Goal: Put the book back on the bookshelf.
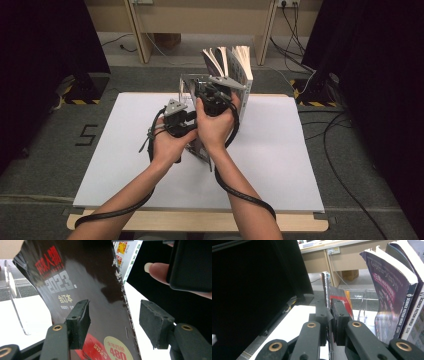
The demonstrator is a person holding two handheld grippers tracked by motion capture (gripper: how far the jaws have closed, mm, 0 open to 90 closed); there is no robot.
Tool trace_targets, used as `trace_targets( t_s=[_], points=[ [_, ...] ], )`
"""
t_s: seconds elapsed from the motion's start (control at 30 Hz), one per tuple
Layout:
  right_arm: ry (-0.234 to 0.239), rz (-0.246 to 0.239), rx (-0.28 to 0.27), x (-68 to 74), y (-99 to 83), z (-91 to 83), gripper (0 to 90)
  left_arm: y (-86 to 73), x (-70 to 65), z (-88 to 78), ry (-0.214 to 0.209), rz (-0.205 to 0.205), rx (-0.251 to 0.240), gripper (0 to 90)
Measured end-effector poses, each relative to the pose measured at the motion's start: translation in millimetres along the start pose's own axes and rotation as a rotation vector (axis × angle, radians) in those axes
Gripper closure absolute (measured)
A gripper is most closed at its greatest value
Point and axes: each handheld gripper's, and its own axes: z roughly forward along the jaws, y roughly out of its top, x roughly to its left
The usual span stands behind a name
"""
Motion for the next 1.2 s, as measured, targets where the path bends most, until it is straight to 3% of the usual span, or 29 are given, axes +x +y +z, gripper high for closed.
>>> trace_targets(
  t_s=[0.07,0.13,0.27,0.5,0.6,0.83,0.93,1.0,1.1,1.2],
  points=[
    [0.005,0.004,0.001,0.2,-0.4,0.2,85.2,-0.8,-0.7,2.2,0.005,0.006,0.002,42.3],
    [0.013,0.011,0.003,1.2,-0.4,-0.2,85.2,-2.7,-0.5,4.5,-0.007,-0.023,0.012,46.2],
    [0.030,0.004,-0.003,3.8,0.0,-1.9,85.2,-9.6,1.9,4.8,-0.004,-0.030,0.029,53.5],
    [0.066,-0.019,0.026,8.6,-4.6,-0.4,85.4,-22.1,12.0,-5.6,-0.006,-0.067,0.043,69.2],
    [0.067,-0.061,0.036,13.6,-7.2,0.5,84.4,-27.1,15.9,-10.7,0.004,-0.105,0.048,77.9],
    [0.071,-0.135,0.054,26.7,-13.7,4.0,81.9,-37.2,21.5,-18.2,0.040,-0.066,0.028,85.3],
    [0.082,-0.179,0.068,31.1,-13.2,3.6,75.5,-40.7,26.0,-21.0,0.036,-0.084,0.018,86.2],
    [0.113,-0.182,0.069,32.4,-11.8,-0.4,67.8,-42.6,28.2,-22.3,0.033,-0.095,0.016,86.4],
    [0.145,-0.217,0.039,34.4,-10.8,-13.4,63.2,-44.0,29.9,-24.4,0.021,-0.088,0.010,86.4],
    [0.179,-0.188,0.000,24.4,-10.7,-36.3,61.8,-42.9,32.7,-26.3,0.015,-0.093,0.001,86.4]
  ],
)
